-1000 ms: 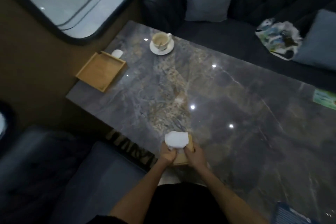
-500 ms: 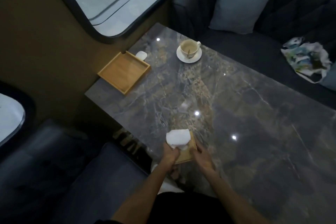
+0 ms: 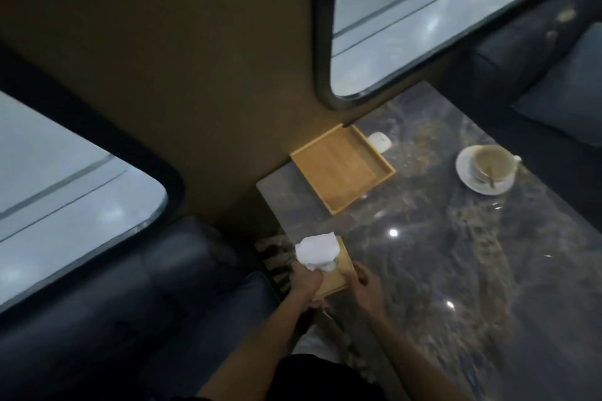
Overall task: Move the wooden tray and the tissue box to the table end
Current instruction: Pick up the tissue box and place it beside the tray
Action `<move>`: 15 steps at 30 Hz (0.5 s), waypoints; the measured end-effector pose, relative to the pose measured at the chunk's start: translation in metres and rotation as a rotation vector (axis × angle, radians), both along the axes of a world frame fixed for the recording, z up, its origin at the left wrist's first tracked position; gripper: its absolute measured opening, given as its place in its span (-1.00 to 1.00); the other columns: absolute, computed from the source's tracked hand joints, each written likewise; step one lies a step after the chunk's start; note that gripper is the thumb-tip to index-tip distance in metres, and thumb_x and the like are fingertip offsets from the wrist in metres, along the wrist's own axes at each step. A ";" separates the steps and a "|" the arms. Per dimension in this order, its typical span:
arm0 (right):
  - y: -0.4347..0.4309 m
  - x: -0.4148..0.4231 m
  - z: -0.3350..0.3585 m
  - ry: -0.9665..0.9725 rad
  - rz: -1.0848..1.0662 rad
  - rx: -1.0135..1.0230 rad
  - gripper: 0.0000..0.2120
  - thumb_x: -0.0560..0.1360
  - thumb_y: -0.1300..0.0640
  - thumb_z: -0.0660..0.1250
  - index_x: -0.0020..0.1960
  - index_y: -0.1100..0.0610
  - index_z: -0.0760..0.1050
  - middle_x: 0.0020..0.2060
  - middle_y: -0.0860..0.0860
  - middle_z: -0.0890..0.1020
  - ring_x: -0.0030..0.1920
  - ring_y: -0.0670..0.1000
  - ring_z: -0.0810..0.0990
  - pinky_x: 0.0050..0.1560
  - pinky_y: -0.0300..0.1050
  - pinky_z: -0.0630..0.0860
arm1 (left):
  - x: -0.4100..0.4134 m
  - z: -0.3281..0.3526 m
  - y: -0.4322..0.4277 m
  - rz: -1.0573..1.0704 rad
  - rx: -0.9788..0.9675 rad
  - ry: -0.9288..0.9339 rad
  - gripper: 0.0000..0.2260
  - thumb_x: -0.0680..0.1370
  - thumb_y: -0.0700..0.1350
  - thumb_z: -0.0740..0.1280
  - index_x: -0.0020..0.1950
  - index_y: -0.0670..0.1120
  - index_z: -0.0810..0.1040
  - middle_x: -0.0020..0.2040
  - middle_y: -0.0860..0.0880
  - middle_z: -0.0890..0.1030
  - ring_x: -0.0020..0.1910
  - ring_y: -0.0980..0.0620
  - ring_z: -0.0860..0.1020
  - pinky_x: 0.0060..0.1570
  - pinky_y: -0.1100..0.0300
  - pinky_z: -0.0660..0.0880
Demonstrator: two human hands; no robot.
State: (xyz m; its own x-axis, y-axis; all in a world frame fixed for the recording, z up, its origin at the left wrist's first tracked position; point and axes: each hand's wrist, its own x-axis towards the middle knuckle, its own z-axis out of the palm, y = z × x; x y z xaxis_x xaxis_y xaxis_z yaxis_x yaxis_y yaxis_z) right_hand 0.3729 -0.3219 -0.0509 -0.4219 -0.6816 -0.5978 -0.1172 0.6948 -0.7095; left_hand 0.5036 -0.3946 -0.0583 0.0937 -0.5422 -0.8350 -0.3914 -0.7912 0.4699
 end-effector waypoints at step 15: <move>-0.166 0.063 -0.004 -0.271 -0.377 0.130 -0.75 0.45 0.07 0.40 0.01 0.23 0.65 -0.08 0.13 0.69 0.01 0.13 0.64 -0.02 -0.06 0.54 | 0.054 0.018 -0.153 0.267 0.114 0.000 -0.47 0.42 0.00 0.41 0.33 0.04 0.30 0.21 -0.13 0.49 0.05 -0.19 0.56 -0.24 -0.17 0.65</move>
